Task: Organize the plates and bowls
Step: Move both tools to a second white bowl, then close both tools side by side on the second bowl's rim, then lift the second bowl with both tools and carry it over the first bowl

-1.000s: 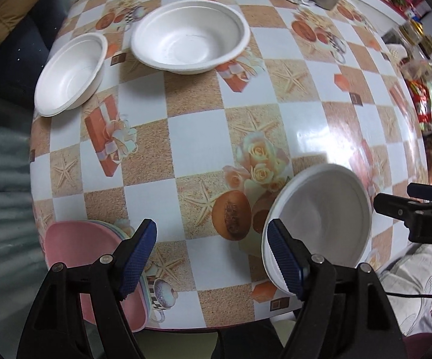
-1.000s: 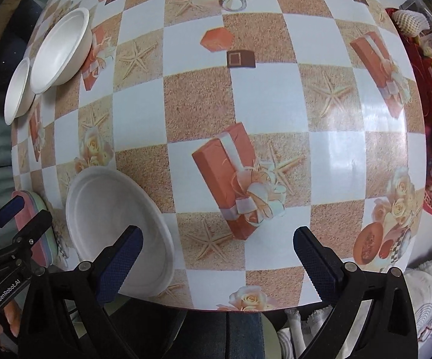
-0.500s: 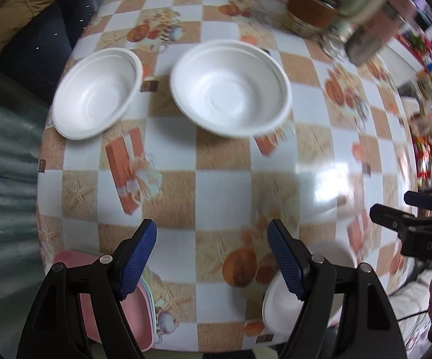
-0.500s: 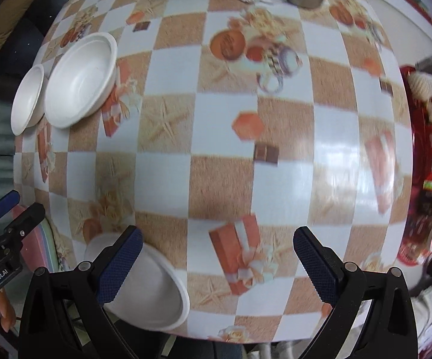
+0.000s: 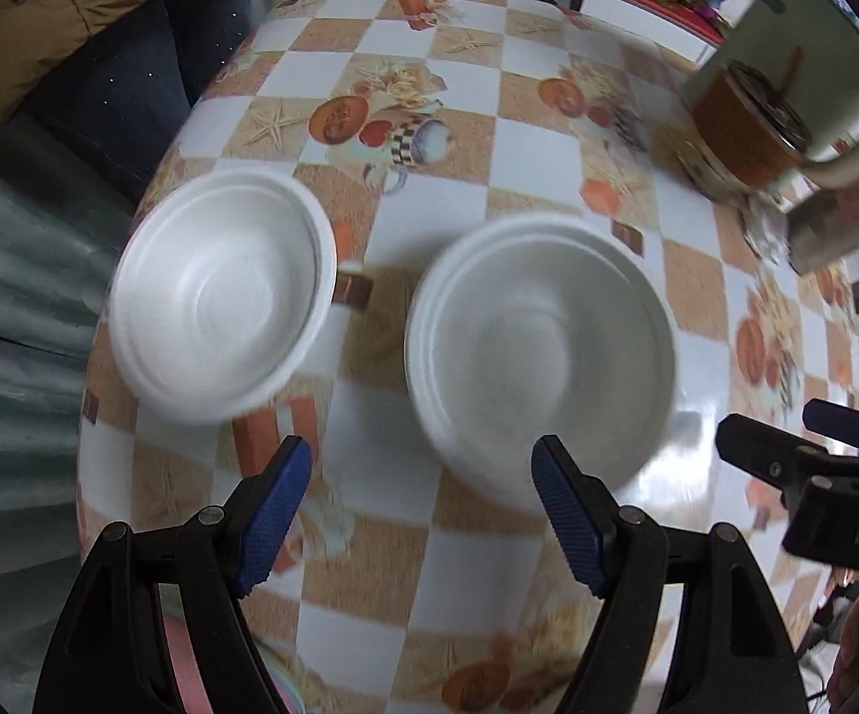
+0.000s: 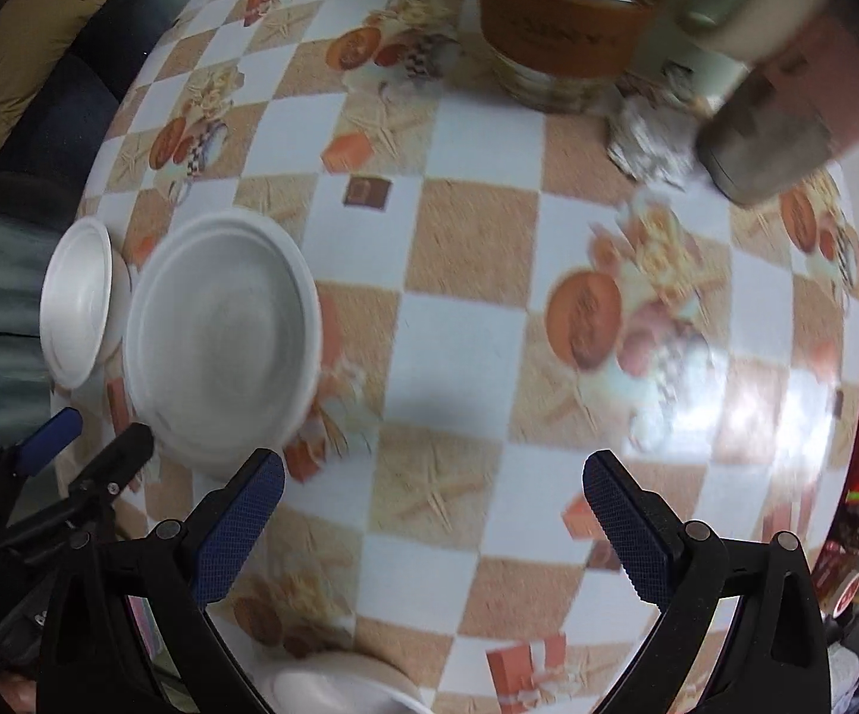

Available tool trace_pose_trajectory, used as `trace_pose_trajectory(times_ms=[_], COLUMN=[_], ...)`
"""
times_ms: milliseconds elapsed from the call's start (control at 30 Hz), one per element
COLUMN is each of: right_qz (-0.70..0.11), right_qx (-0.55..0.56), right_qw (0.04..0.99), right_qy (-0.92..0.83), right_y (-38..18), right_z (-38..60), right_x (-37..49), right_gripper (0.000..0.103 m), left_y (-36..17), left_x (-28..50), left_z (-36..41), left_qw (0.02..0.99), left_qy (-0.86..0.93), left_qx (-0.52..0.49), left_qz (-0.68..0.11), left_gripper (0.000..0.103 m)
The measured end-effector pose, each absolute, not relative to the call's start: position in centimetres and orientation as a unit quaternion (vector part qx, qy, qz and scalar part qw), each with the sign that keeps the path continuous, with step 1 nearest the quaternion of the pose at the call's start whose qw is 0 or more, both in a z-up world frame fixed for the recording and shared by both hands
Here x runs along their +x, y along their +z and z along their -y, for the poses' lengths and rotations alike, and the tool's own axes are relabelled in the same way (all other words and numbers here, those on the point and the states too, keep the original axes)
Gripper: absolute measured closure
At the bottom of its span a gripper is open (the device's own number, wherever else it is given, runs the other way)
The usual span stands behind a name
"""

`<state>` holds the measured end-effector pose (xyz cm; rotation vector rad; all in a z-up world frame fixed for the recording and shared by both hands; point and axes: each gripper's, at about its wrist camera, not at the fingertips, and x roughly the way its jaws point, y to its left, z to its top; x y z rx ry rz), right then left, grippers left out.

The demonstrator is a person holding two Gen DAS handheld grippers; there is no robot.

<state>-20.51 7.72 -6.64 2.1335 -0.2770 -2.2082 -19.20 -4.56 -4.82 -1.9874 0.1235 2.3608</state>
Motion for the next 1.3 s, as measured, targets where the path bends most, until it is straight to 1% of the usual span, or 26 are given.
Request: trace_pose_trajectory(times_ms=[400,433,467,500,567,600,633,700,733,767,800,867,900,1067,1300], right_qz=[0.06,0.057,0.054,0.051,0.047,0.045,0.044,0.068,0.082,0.091,0.098,0.1,0.101,0.098,0.129], right_qx=[0.702,0.703,0.707,0.715,0.714,0.714,0.714,0.716,0.721,0.724,0.727,0.729,0.732,0.744,0.766], right_qw=[0.061,0.064,0.067,0.071,0.076,0.08,0.081,0.093,0.099,0.101,0.1,0.094,0.093,0.091,0.081], right_qy=[-0.707,-0.706,-0.702,-0.694,-0.695,-0.694,-0.694,-0.689,-0.681,-0.676,-0.673,-0.67,-0.668,-0.654,-0.624], right_y=[-10.7,-11.0,-11.4,-11.9,-12.1,-12.1,-12.0,-12.0,-12.1,-12.2,-12.3,-12.3,-12.3,-12.6,-13.1], right_z=[-4.8,-4.7,-4.5,-4.3,-4.1,-4.1,-4.3,-4.9,-5.2,-5.5,-5.9,-6.5,-6.9,-7.9,-10.2], right_x=[-26.5,-26.6,-26.8,-26.8,-26.9,-26.9,-26.9,-26.8,-26.6,-26.4,-26.0,-25.2,-24.3,-19.6,-13.3], right_gripper=[0.003,0.012,0.03,0.039,0.046,0.047,0.052,0.063,0.071,0.075,0.075,0.08,0.081,0.081,0.081], left_y=[-8.9,-9.1,-9.3,-9.5,-9.9,-10.1,-10.3,-10.6,-10.6,-10.6,-10.6,-10.6,-10.6,-11.0,-11.4], left_x=[-22.3,-22.4,-22.5,-22.6,-22.9,-23.0,-23.1,-23.2,-23.2,-23.2,-23.1,-22.6,-22.2,-18.8,-14.2], left_z=[3.3,3.3,3.3,3.3,3.3,3.3,3.3,3.2,3.1,2.8,2.4,1.5,1.0,-0.5,-1.8], left_qw=[0.01,0.008,0.003,0.002,0.004,0.003,0.004,0.012,0.019,0.026,0.035,0.052,0.061,0.103,0.134], left_qy=[0.75,0.749,0.748,0.746,0.742,0.74,0.738,0.737,0.736,0.736,0.735,0.734,0.732,0.718,0.7], left_qx=[-0.659,-0.66,-0.662,-0.664,-0.669,-0.671,-0.674,-0.676,-0.676,-0.676,-0.676,-0.675,-0.675,-0.682,-0.691], left_qz=[-0.05,-0.049,-0.049,-0.046,-0.04,-0.04,-0.038,-0.023,-0.021,-0.026,-0.035,-0.055,-0.064,-0.094,-0.12], left_gripper=[0.023,0.023,0.025,0.028,0.041,0.046,0.054,0.059,0.063,0.069,0.069,0.07,0.07,0.07,0.07])
